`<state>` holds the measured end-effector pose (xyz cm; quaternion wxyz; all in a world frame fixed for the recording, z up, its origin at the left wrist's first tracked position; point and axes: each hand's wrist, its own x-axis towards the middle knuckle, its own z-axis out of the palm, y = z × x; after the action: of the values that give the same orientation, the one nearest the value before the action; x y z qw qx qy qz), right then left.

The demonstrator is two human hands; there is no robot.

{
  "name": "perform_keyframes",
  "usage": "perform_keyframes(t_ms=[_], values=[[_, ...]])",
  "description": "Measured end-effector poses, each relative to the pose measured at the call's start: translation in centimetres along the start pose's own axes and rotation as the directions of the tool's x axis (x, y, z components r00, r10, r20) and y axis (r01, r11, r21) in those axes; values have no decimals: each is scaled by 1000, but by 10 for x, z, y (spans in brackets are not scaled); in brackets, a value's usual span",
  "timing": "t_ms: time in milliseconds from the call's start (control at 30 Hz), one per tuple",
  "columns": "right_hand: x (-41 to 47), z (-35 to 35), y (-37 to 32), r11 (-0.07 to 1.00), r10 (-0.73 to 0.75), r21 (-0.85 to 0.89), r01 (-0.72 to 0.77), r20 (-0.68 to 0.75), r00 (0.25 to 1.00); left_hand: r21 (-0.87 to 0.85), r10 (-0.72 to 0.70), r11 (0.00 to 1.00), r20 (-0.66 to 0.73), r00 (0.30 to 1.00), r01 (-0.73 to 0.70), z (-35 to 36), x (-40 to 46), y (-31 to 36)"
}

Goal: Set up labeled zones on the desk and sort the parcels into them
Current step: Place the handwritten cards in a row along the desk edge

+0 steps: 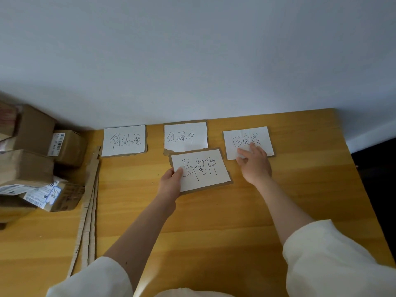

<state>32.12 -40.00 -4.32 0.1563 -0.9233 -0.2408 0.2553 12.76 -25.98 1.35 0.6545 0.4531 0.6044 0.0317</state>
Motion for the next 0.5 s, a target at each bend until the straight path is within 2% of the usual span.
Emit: perform_keyframes(t_ms=[500], values=[[43, -20, -12, 1000, -4, 8, 4, -1, 1000, -13, -24, 1000, -8, 1000, 24, 4, 15, 9]])
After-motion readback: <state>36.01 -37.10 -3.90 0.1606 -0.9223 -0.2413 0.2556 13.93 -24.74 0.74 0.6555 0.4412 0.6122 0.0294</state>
